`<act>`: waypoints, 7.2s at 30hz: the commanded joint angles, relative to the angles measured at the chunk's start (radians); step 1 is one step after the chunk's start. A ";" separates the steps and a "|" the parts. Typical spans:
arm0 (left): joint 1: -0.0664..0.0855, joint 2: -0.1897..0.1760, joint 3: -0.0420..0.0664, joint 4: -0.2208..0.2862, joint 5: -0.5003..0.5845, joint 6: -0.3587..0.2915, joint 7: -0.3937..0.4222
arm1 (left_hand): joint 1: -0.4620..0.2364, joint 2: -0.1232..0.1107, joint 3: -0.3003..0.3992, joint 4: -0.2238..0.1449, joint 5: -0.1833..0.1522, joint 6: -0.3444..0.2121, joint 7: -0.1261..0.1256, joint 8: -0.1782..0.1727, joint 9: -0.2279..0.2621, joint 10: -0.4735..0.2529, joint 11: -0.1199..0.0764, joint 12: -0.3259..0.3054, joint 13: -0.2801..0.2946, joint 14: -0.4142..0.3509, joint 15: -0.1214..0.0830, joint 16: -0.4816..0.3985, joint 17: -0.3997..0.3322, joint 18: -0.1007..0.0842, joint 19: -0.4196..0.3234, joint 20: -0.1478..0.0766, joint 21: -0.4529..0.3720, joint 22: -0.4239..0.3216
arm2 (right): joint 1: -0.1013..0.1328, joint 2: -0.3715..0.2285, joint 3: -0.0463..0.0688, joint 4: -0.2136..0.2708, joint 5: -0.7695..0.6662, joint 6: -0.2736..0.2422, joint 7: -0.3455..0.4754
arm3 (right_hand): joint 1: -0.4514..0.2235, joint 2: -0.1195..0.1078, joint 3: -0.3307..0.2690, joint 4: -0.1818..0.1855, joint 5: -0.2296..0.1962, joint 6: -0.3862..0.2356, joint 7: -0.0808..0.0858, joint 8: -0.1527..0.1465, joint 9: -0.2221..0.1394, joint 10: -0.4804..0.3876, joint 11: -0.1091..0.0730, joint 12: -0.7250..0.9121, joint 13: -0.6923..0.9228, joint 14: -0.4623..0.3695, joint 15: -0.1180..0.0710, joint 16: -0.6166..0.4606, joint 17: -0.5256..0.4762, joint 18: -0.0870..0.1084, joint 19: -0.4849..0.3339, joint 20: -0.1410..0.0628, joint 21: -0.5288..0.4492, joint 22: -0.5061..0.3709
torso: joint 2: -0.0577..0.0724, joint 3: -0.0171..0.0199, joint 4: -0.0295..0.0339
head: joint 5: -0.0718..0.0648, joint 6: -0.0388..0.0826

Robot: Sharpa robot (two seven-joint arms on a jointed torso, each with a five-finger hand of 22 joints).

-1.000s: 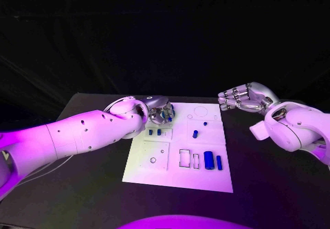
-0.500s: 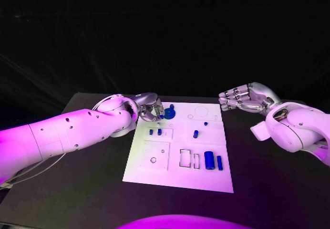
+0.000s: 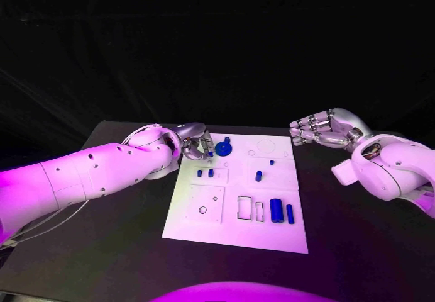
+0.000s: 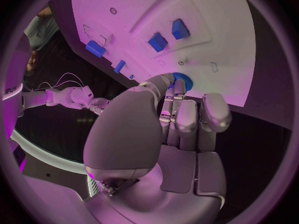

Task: Assemble the parts on the task board

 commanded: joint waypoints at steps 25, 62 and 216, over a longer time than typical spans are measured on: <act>-0.009 0.021 -0.002 -0.028 -0.026 0.099 -0.034 | -0.017 -0.007 0.000 -0.005 -0.011 0.007 0.000 0.001 -0.001 0.011 -0.001 -0.009 0.002 0.004 -0.001 -0.006 -0.012 -0.017 0.003 0.000 0.000 -0.005 | -0.002 0.004 0.000 -0.003 -0.009 0.006 0.009 | 0.000 0.017 0.006 -0.005 0.008 0.011 -0.004 0.005 0.002 -0.002 -0.004 0.009 -0.001 0.007 -0.005 0.003 -0.002 0.016 -0.006 -0.002 -0.001 -0.002 | 0.001 0.0009 -0.0002 | 0.000 -0.004; -0.009 0.039 -0.002 -0.047 -0.040 0.106 -0.046 | -0.016 -0.006 0.001 -0.010 -0.017 0.009 0.000 -0.001 -0.002 0.015 -0.002 -0.013 0.003 0.003 -0.001 -0.008 -0.016 -0.018 0.005 0.000 0.003 -0.001 | -0.002 0.005 0.000 -0.003 -0.008 0.004 0.007 | 0.000 0.016 0.006 -0.005 0.007 0.012 -0.004 0.005 0.002 -0.002 -0.004 0.010 -0.001 0.007 -0.005 0.003 -0.002 0.016 -0.006 -0.002 0.000 -0.002 | 0.000 0.0008 -0.0010 | 0.000 -0.001; 0.014 -0.171 0.006 0.264 1.349 0.003 0.473 | -0.136 0.040 -0.018 -0.065 -0.016 -0.111 0.059 -0.039 -0.083 -0.110 0.051 0.007 0.064 -0.236 0.045 -0.316 -0.507 0.068 -0.282 0.036 -0.416 -0.495 | -0.117 0.249 0.004 -0.155 -1.196 0.145 -0.463 | 0.079 -0.045 0.358 -0.147 -0.113 0.181 -0.084 0.038 0.044 0.144 -0.098 -0.020 0.041 0.391 -0.150 1.238 1.085 -0.118 0.497 -0.176 1.304 1.255 | -0.007 -0.0271 0.0190 | -0.115 0.004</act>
